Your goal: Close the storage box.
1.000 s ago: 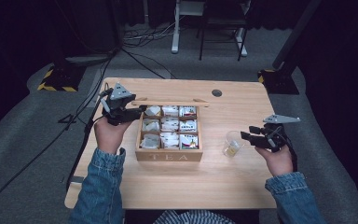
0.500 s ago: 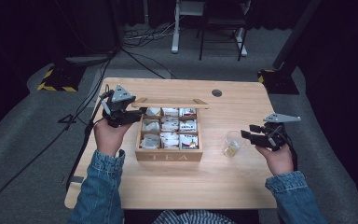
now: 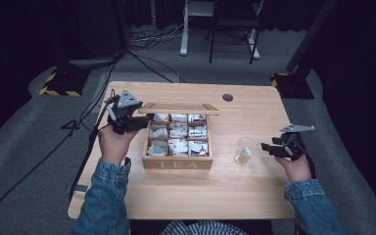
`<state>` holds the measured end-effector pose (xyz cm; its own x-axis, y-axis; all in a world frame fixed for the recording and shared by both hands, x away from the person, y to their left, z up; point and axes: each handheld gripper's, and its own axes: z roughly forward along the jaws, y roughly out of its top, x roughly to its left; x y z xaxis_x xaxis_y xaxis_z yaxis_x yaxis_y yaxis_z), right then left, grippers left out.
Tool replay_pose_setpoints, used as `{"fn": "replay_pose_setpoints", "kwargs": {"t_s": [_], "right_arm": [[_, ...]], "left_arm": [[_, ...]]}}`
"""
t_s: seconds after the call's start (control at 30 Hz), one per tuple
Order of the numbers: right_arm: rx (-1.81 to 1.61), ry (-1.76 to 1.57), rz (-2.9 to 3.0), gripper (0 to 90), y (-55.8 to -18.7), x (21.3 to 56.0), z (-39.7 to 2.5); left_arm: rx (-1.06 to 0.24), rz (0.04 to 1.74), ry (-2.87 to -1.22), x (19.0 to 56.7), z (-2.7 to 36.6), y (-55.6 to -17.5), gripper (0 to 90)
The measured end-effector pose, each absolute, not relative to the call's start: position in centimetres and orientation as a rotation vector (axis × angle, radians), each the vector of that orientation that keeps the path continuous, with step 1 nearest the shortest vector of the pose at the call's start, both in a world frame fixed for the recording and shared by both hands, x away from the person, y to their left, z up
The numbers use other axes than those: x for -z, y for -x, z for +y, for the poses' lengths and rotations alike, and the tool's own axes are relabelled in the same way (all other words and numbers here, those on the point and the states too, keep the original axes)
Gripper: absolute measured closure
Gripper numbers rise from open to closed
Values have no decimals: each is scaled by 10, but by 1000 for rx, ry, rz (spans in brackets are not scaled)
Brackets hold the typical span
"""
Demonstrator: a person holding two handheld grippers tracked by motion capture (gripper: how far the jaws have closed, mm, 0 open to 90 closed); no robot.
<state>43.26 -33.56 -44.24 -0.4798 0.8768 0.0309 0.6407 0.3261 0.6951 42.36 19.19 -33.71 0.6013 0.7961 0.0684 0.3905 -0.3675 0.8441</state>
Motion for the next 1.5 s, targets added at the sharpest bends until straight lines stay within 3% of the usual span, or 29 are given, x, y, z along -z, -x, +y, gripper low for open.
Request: {"fn": "replay_pose_setpoints", "kwargs": {"t_s": [0.4,1.03,1.5], "right_arm": [[-835,-1376,2284,369,-444,488,-350],[-982,-1273,2214,220,-451,503,-353],[-1001,-1230,2247,212,-466,503,-352]], "left_arm": [[-607,944,-2004,337,191,-422,421],[-545,985,-2070,334,191,-407,421],[-581,999,-2125,343,184,-389,416]]}}
